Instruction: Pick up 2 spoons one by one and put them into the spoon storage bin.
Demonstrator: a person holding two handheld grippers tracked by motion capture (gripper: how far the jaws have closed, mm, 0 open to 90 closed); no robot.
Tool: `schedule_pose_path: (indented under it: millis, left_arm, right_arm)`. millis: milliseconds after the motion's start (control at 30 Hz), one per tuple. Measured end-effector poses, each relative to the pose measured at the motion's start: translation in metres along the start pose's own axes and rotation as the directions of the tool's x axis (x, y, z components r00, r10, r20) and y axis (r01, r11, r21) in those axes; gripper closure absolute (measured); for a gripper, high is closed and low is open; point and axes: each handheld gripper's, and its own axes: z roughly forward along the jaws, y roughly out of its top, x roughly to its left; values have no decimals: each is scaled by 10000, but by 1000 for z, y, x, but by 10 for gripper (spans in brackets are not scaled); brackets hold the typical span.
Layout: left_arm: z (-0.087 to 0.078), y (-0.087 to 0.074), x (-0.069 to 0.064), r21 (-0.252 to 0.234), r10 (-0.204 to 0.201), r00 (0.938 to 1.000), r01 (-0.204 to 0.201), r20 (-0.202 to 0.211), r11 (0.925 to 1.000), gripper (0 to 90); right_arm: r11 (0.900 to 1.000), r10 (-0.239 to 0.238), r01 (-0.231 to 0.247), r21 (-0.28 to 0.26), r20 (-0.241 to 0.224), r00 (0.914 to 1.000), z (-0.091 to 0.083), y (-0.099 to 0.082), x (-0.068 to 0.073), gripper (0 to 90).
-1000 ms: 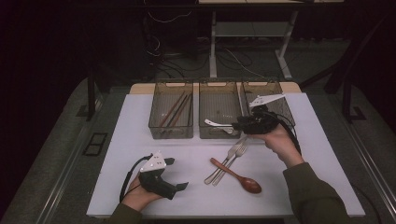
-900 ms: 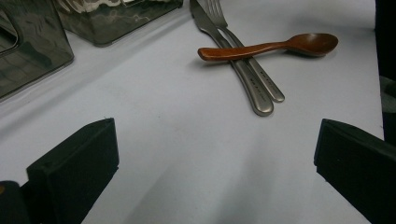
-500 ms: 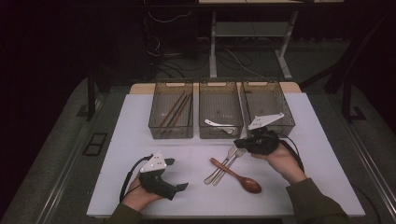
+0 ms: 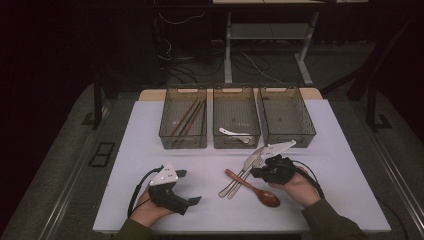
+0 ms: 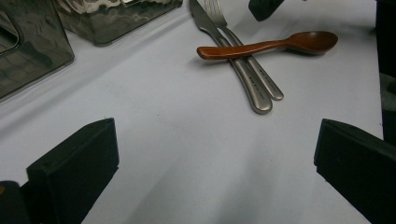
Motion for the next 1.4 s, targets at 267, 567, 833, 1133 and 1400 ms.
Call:
schedule_pose_path:
  millis: [267, 567, 833, 1133, 1400]
  left_arm:
    - [1, 0, 0, 18, 26, 10000, -26, 33, 10000, 0]
    - [2, 0, -1, 32, 34, 10000, -34, 48, 10000, 0]
    - [2, 0, -1, 42, 19, 10000, -19, 63, 10000, 0]
    - [2, 0, -1, 31, 18, 10000, -19, 66, 10000, 0]
    - [2, 0, -1, 30, 32, 10000, -32, 82, 10000, 0]
  right_arm:
    - [9988, -226, 232, 431, -139, 9996, 15, -2, 6, 891]
    - [9971, -376, 388, 648, -207, 9991, 24, 0, 10, 891]
    - [9955, -587, 613, 717, -380, 9975, 29, 3, 17, 891]
    - [9882, -1214, 1272, 852, -695, 9902, 33, 5, 29, 891]
    - [9797, -1636, 1746, 984, -1110, 9803, 37, 6, 37, 892]
